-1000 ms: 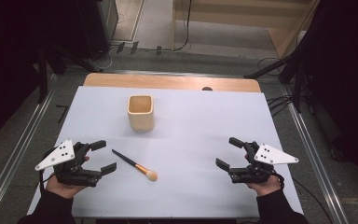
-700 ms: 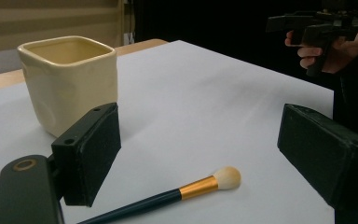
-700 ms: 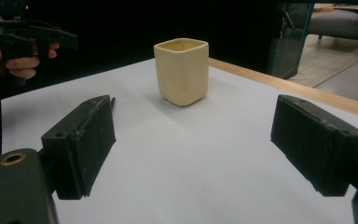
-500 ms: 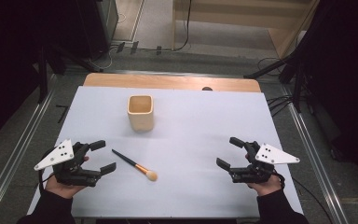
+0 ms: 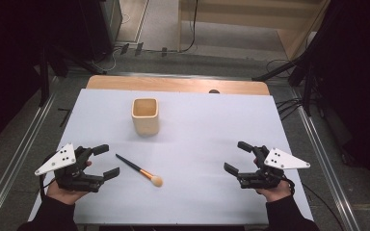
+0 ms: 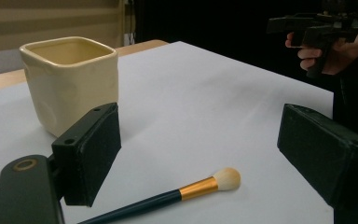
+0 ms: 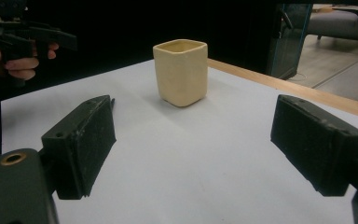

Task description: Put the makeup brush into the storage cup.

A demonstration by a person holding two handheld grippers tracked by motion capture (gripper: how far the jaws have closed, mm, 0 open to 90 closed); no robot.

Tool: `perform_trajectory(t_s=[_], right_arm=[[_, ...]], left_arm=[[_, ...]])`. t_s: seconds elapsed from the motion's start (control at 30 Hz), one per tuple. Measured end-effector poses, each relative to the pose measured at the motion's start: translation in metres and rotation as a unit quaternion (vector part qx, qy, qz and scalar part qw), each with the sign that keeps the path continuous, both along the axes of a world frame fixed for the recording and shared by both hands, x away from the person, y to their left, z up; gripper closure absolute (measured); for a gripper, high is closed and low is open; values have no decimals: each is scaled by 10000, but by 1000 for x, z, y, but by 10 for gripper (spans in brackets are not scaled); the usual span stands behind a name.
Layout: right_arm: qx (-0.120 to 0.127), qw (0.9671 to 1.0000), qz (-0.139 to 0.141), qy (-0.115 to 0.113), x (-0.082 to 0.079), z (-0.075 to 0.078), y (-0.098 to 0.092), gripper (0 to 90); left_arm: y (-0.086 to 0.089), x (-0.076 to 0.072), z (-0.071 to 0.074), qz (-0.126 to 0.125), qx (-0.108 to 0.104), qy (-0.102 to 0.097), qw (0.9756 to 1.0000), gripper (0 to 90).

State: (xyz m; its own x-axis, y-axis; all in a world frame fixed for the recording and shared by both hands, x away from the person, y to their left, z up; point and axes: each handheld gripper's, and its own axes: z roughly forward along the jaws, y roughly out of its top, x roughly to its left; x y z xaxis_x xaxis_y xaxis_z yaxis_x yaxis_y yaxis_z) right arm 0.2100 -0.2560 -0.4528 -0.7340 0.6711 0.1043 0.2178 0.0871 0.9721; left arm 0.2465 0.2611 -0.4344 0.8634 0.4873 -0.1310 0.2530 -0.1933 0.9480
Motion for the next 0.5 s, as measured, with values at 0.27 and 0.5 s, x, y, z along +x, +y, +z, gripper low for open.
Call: perform_trajectory(t_s=[0.27, 0.5], right_arm=[[29, 10000, -3, 8, 0, 0, 0, 144], [13, 10000, 19, -1, 0, 1, 0, 144]], left_arm=[[-6, 10, 2, -84, 9, -102, 9999, 148], [-12, 20, -1, -116, 180, -111, 9997, 148]])
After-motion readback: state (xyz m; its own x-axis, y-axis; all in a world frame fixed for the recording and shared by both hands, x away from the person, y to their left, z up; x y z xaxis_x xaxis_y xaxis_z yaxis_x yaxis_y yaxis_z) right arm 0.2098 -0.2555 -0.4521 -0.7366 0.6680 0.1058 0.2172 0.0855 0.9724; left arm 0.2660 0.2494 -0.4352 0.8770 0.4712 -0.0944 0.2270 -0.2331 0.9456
